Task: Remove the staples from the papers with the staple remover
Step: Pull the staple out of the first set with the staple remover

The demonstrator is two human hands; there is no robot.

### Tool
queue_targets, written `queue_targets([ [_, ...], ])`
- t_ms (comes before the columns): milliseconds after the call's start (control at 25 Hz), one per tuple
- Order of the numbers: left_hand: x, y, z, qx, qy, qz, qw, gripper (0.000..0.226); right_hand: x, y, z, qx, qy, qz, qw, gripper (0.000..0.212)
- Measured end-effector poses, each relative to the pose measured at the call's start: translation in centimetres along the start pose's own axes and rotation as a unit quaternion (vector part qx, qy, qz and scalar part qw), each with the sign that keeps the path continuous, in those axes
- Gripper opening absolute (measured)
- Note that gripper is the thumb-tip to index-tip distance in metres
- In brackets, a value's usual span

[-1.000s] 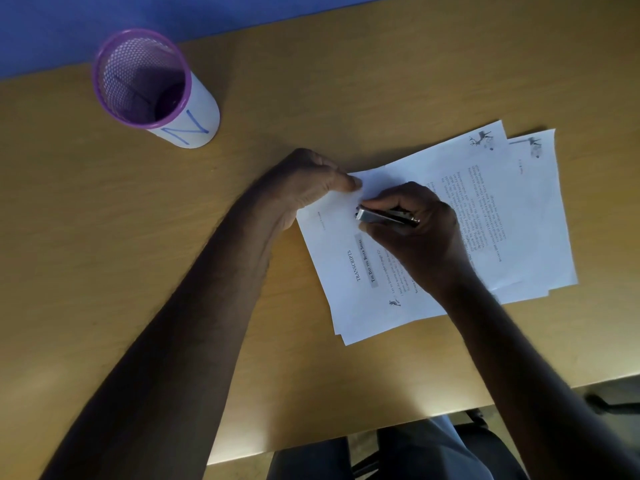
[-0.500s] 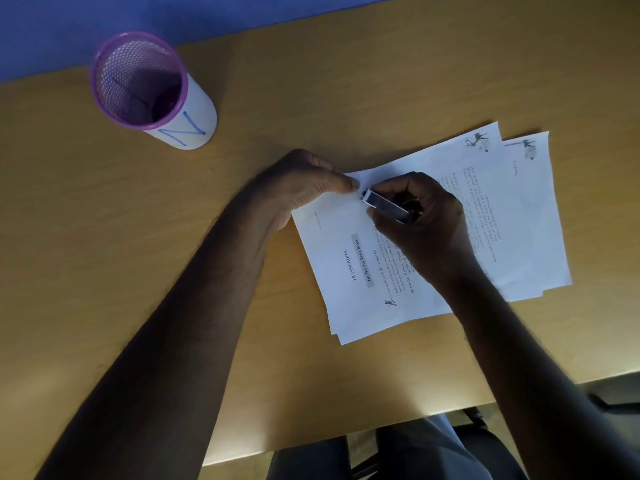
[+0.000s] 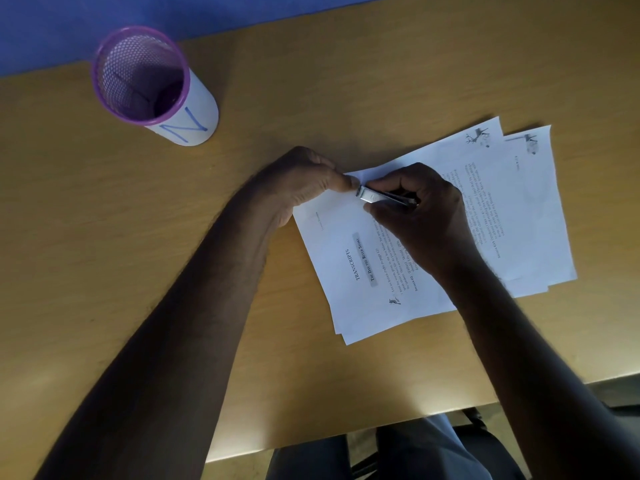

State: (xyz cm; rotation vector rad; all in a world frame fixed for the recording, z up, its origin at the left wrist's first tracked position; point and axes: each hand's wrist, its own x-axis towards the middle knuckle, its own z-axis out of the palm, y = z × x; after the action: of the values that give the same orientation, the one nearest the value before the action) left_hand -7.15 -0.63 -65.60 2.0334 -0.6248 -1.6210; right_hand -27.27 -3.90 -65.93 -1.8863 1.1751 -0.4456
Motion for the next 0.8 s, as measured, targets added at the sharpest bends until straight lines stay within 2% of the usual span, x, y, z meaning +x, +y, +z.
queue_targets([
  [160,-0.09,0.16,0.07,-0.002,0.004,-0.009,1.000,0.031,0.49,-0.02,-0.56,0.009,-0.020,-0.012,1.000,0.017],
  [520,-0.07,0.53,0.34,-0.005,0.014,-0.030,0.999,0.031,0.74,0.48,-0.26,0.045,-0.033,-0.026,0.998,0.020],
  [800,-0.35,0.91,0.28,-0.003,0.012,-0.041,0.999,0.028,0.94,0.68,-0.38,0.081,-0.049,0.022,0.995,0.022],
])
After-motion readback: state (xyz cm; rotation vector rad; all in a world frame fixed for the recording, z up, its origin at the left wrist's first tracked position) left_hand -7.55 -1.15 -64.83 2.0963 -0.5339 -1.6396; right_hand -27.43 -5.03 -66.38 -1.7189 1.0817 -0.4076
